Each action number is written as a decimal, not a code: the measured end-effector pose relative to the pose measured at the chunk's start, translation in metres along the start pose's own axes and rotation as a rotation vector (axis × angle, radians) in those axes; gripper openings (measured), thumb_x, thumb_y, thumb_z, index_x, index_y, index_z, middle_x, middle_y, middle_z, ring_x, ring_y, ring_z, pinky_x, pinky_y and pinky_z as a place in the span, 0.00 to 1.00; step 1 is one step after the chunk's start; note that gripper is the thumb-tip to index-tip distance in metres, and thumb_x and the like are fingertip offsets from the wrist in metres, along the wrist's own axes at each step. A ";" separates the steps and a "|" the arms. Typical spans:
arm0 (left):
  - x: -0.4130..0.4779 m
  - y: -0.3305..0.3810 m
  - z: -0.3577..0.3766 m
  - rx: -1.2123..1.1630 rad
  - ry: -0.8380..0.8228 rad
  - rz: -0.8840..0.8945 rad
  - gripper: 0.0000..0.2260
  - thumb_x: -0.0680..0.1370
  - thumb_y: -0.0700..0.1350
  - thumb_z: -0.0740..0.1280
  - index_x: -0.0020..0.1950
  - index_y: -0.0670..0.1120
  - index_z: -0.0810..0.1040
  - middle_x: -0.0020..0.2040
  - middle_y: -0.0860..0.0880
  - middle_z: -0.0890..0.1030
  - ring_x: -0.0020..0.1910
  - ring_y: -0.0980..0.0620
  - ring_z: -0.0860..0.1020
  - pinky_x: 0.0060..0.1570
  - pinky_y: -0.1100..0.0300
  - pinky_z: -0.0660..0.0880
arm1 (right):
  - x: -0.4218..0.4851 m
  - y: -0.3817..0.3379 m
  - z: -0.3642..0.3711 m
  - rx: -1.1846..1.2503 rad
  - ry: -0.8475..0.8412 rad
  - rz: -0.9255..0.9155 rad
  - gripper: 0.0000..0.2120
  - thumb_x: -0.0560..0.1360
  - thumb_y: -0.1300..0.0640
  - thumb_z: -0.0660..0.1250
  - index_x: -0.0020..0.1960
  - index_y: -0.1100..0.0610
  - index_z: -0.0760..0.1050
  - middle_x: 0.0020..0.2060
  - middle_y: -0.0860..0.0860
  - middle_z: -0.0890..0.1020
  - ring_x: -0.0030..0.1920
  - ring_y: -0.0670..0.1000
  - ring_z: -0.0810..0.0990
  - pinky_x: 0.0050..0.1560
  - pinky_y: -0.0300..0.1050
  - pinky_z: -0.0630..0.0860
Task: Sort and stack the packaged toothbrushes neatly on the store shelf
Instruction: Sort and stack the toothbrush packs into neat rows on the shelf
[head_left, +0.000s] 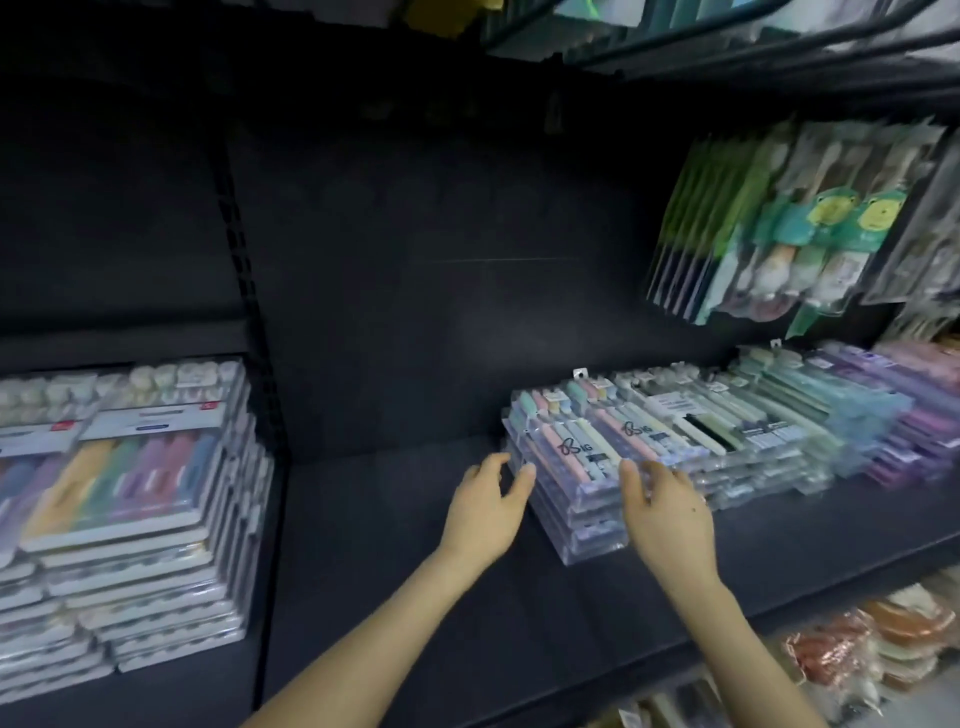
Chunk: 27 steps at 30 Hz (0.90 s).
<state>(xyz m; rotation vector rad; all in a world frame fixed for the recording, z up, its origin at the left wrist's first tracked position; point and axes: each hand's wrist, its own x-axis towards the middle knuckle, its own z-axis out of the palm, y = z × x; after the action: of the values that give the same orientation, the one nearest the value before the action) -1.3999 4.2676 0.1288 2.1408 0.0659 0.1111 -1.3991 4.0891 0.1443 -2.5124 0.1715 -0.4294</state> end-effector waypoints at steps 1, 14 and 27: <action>0.009 0.002 0.009 -0.108 -0.050 -0.069 0.26 0.80 0.60 0.57 0.73 0.49 0.64 0.68 0.47 0.71 0.65 0.50 0.72 0.58 0.61 0.68 | 0.003 0.006 0.003 0.038 -0.037 0.042 0.22 0.81 0.46 0.55 0.67 0.59 0.71 0.57 0.61 0.79 0.55 0.61 0.77 0.48 0.50 0.69; 0.041 0.008 0.057 -0.656 -0.163 -0.289 0.34 0.75 0.63 0.63 0.77 0.64 0.49 0.74 0.61 0.63 0.71 0.55 0.65 0.69 0.52 0.63 | 0.018 0.023 0.011 0.473 -0.491 0.206 0.42 0.62 0.23 0.48 0.73 0.38 0.60 0.71 0.45 0.68 0.69 0.50 0.68 0.69 0.54 0.67; 0.021 0.023 0.047 -0.797 -0.101 -0.459 0.18 0.78 0.43 0.64 0.68 0.49 0.71 0.59 0.47 0.81 0.55 0.47 0.79 0.57 0.53 0.75 | 0.047 0.021 0.032 0.890 -0.779 0.450 0.20 0.75 0.42 0.66 0.61 0.51 0.78 0.58 0.50 0.81 0.61 0.53 0.78 0.62 0.52 0.73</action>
<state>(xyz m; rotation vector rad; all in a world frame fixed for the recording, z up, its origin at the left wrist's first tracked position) -1.3735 4.2180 0.1237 1.2919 0.3839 -0.2110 -1.3449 4.0783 0.1202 -1.5342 0.1737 0.5544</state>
